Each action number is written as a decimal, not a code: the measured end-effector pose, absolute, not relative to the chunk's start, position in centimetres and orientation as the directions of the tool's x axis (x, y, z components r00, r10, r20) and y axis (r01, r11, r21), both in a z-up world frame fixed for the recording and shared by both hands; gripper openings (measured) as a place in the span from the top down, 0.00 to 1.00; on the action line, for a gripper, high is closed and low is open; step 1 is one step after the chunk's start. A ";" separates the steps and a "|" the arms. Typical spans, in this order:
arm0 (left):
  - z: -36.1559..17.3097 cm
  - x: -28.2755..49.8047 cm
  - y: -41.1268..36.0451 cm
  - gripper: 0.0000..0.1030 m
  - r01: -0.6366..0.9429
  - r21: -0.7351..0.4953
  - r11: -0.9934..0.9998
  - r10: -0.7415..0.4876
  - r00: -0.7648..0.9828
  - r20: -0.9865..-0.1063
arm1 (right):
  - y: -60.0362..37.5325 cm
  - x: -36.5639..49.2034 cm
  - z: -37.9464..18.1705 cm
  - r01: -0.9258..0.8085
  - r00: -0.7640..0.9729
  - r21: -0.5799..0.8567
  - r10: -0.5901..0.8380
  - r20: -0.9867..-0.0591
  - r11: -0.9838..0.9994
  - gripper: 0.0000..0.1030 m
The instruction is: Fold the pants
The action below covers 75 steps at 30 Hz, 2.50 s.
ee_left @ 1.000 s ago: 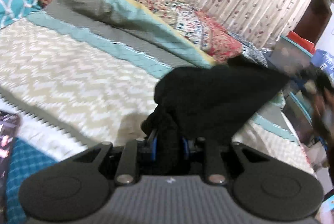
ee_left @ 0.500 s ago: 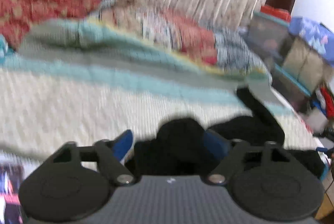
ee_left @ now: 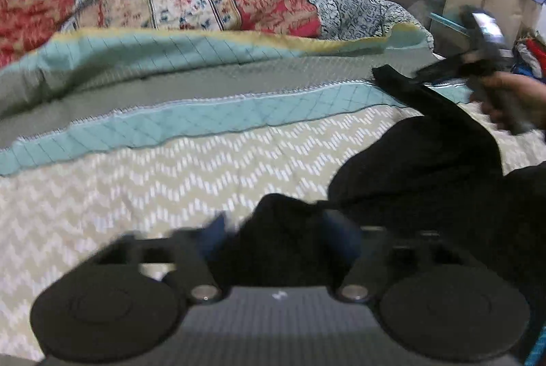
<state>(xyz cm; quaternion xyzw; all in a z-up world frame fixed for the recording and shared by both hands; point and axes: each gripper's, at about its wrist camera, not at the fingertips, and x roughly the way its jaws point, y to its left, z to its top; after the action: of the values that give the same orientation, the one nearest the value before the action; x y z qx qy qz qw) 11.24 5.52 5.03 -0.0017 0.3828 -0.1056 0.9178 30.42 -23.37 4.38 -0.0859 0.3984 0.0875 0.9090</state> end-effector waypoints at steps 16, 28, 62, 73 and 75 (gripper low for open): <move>12.1 5.7 18.7 0.93 -0.207 -0.359 0.910 0.057 0.921 -0.386 | -49.9 24.4 13.7 0.229 0.930 0.644 0.032 -0.367 0.730 0.92; 5.9 0.7 13.0 0.92 -0.190 -0.197 0.962 0.030 0.786 -0.617 | -55.2 15.3 -0.6 0.544 0.761 0.691 0.066 -0.645 0.476 0.87; -0.6 -5.7 15.8 0.66 -0.290 -0.598 0.747 -0.321 0.631 -0.706 | -1.5 10.5 7.9 -0.810 0.192 0.318 0.735 -0.650 0.493 0.44; -1.2 -7.2 17.0 0.65 -0.244 -0.658 0.713 -0.364 0.673 -0.644 | -4.8 4.8 1.9 -0.844 0.114 0.149 0.442 -0.890 0.515 0.86; -1.1 -7.2 16.7 0.65 -0.241 -0.654 0.717 -0.361 0.675 -0.644 | -5.6 3.7 2.3 -0.849 0.112 0.139 0.432 -0.895 0.509 0.85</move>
<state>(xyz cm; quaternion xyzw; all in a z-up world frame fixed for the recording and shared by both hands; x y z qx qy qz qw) -7.16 16.74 -1.14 -0.3742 0.4018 -0.0358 0.8350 3.74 -5.65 2.31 -0.2116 0.4934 0.4479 0.7150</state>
